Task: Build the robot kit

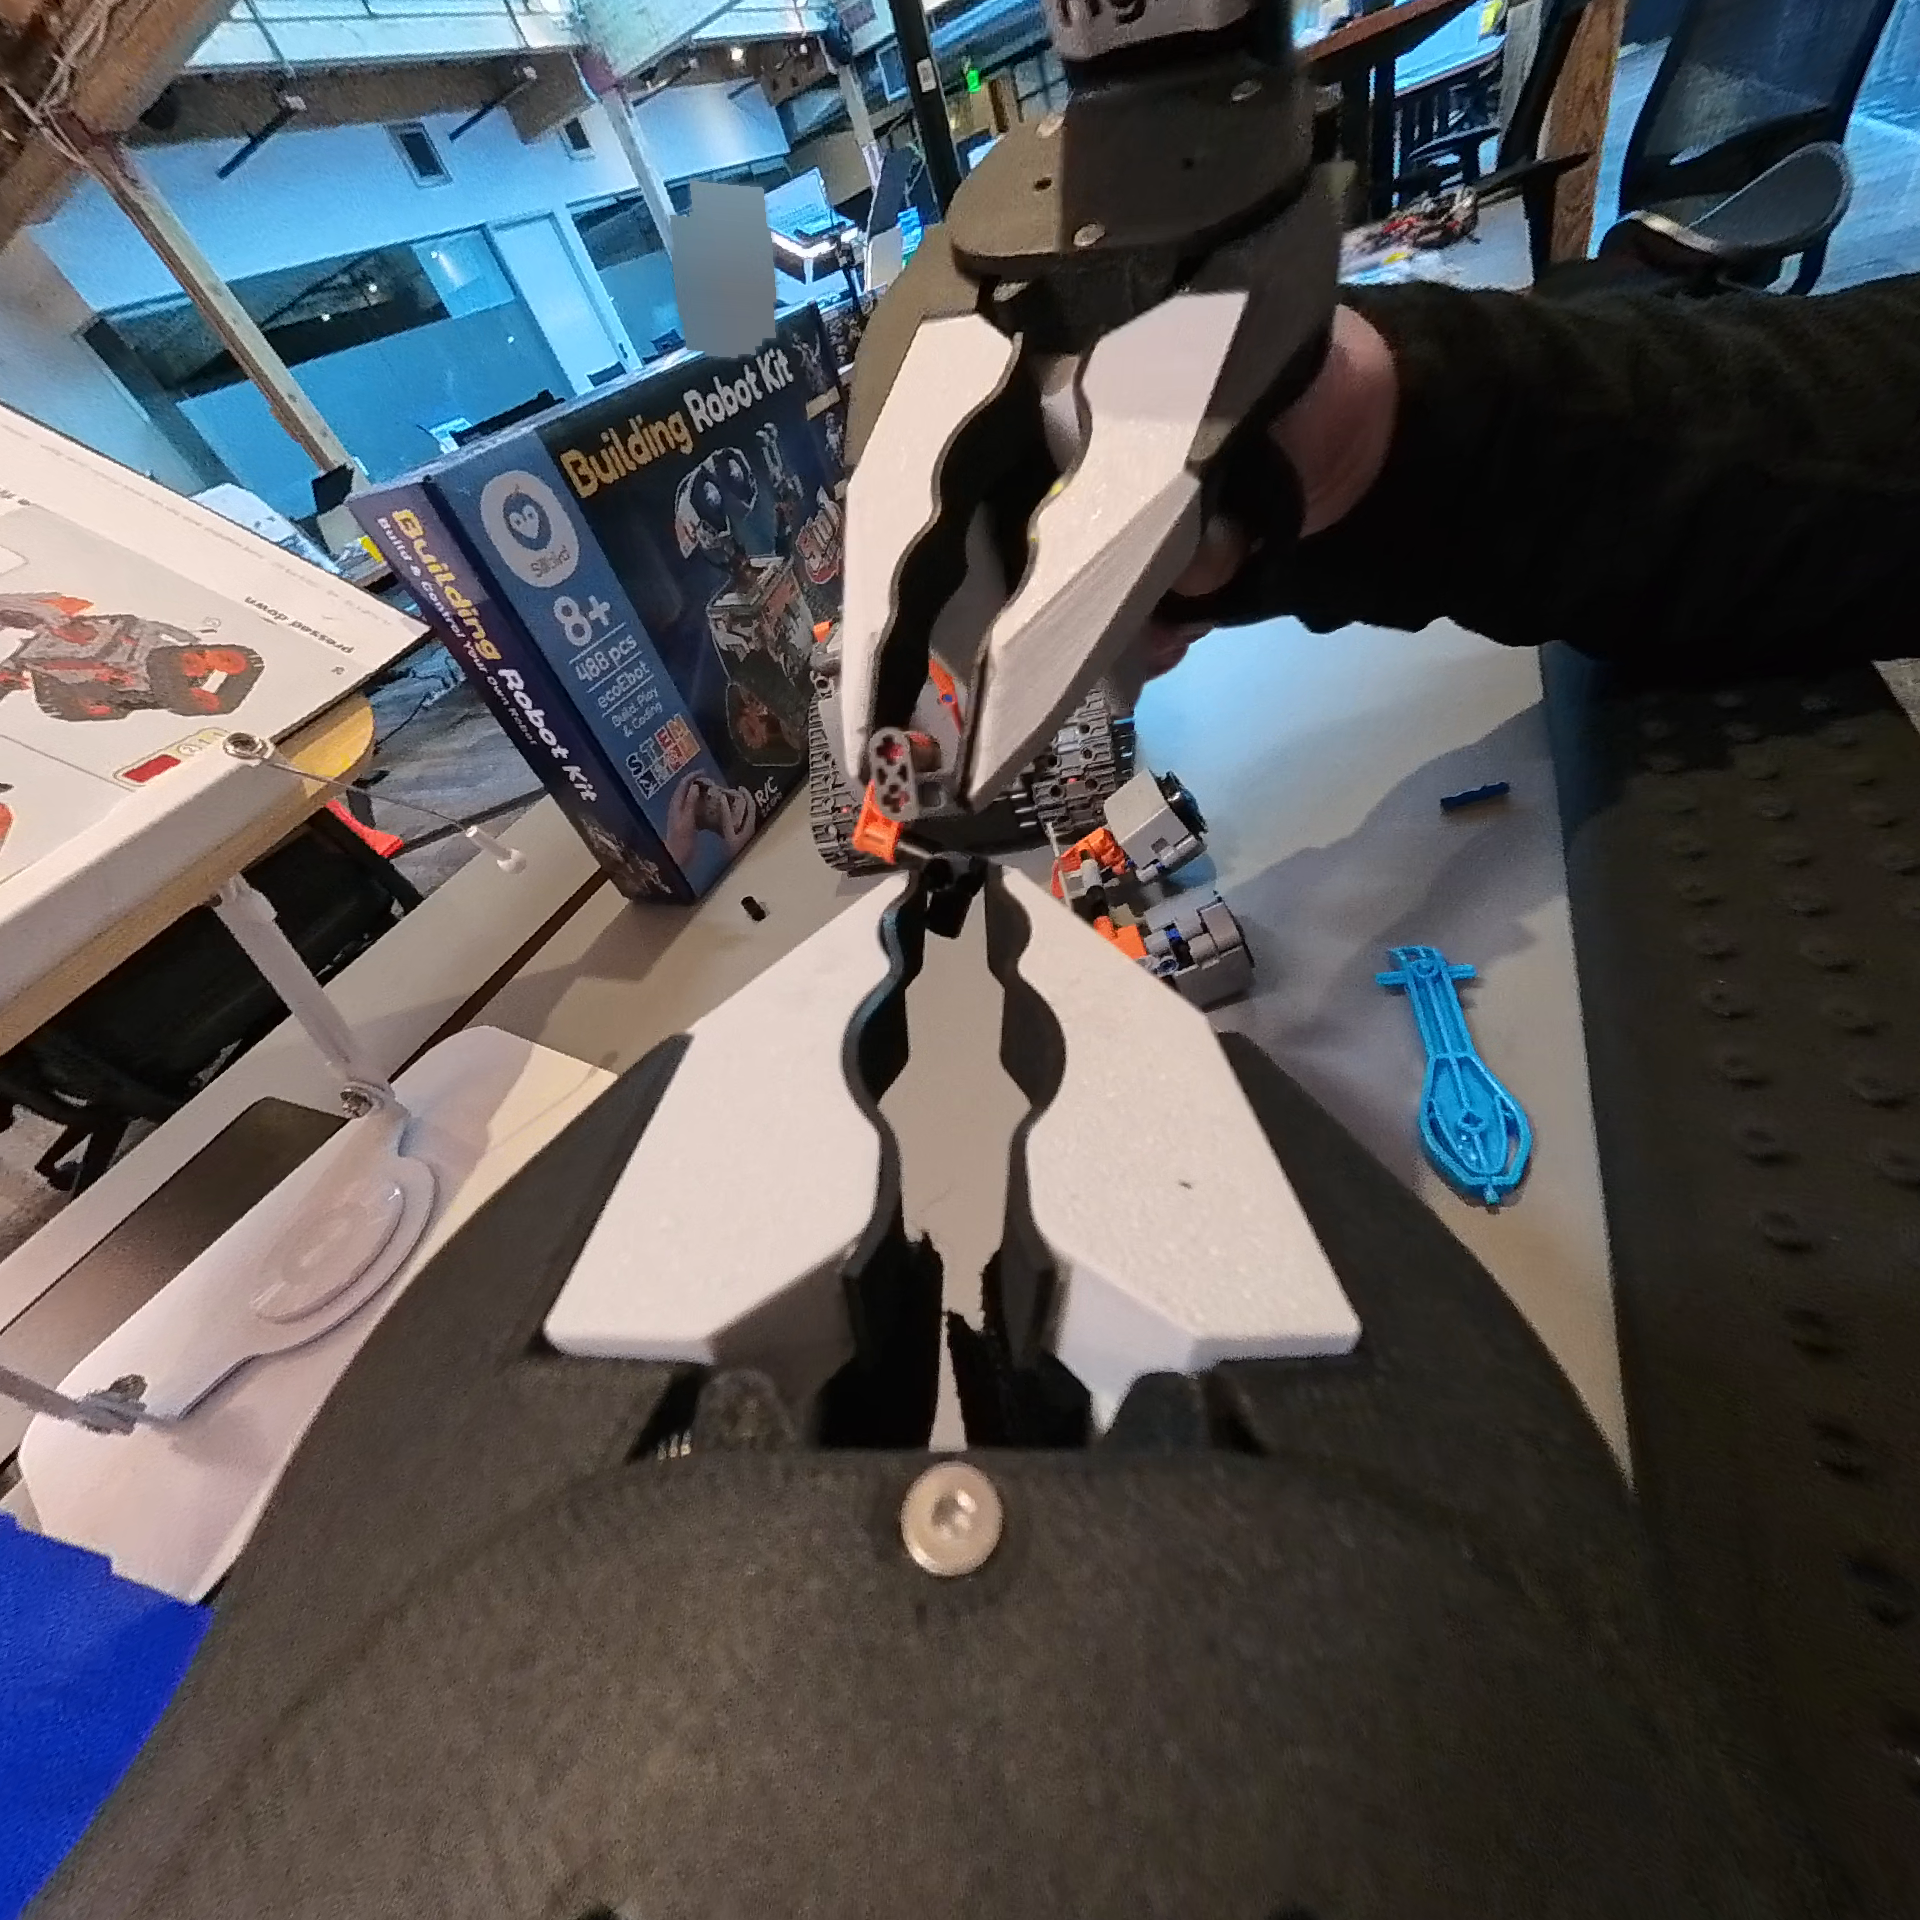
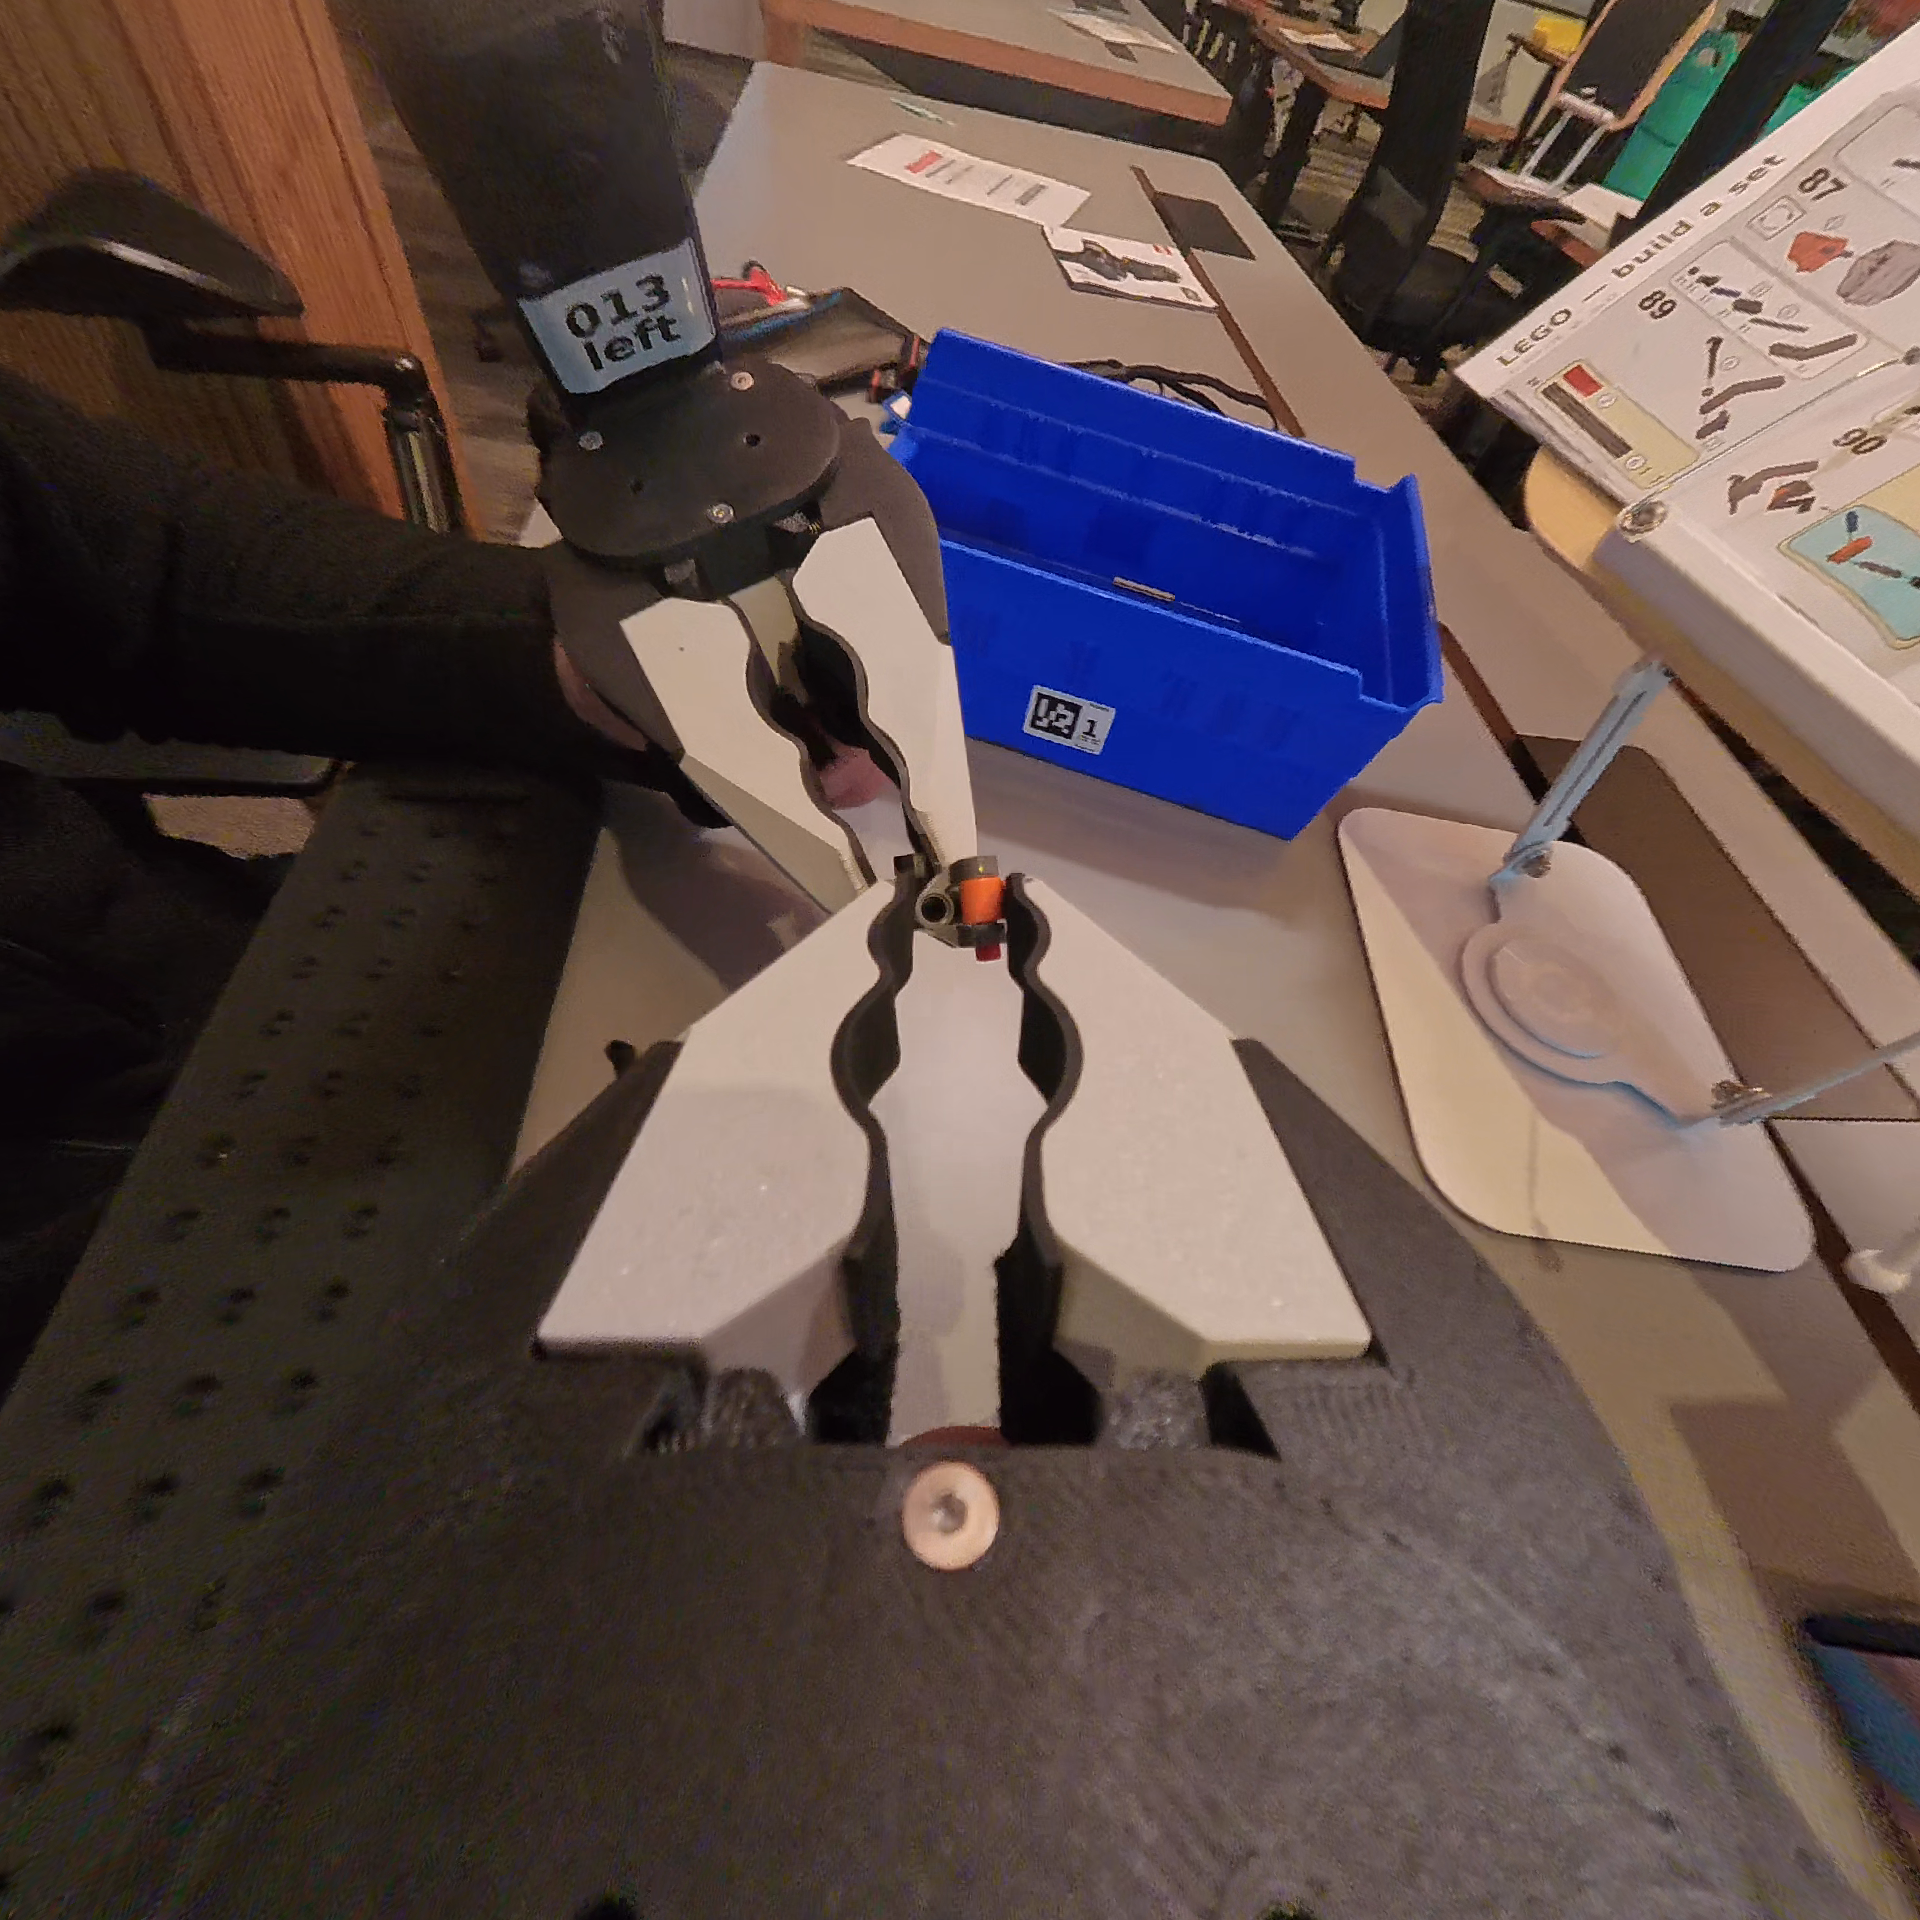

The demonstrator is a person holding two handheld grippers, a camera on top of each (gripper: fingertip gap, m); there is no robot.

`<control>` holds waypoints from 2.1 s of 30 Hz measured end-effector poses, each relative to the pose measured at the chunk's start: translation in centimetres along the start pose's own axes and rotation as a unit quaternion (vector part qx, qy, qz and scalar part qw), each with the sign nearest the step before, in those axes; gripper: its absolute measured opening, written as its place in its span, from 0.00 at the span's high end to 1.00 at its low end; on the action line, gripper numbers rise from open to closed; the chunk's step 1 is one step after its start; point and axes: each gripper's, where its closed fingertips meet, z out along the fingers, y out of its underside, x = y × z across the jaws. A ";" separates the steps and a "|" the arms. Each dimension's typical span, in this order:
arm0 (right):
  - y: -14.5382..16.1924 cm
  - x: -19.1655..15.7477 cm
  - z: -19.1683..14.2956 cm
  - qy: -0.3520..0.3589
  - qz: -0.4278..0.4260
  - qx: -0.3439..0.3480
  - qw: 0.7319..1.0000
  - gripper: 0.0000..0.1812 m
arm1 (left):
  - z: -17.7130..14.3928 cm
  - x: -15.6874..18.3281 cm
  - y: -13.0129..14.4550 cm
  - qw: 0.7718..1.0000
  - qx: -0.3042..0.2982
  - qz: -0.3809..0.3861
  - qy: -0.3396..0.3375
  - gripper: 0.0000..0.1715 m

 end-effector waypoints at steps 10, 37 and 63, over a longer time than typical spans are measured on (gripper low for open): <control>-1.0 -1.0 -1.2 -0.083 0.088 0.038 0.992 0.90 | -0.7 0.9 -1.7 0.996 0.059 -0.022 0.058 0.94; -2.6 -0.7 -3.5 0.011 -0.014 0.030 0.999 0.83 | -2.4 1.1 -5.0 0.981 0.152 -0.090 0.084 0.97; -3.7 0.3 -3.4 0.094 0.178 0.205 0.958 0.79 | -2.1 -1.5 -5.6 0.855 -0.220 0.458 -0.099 0.97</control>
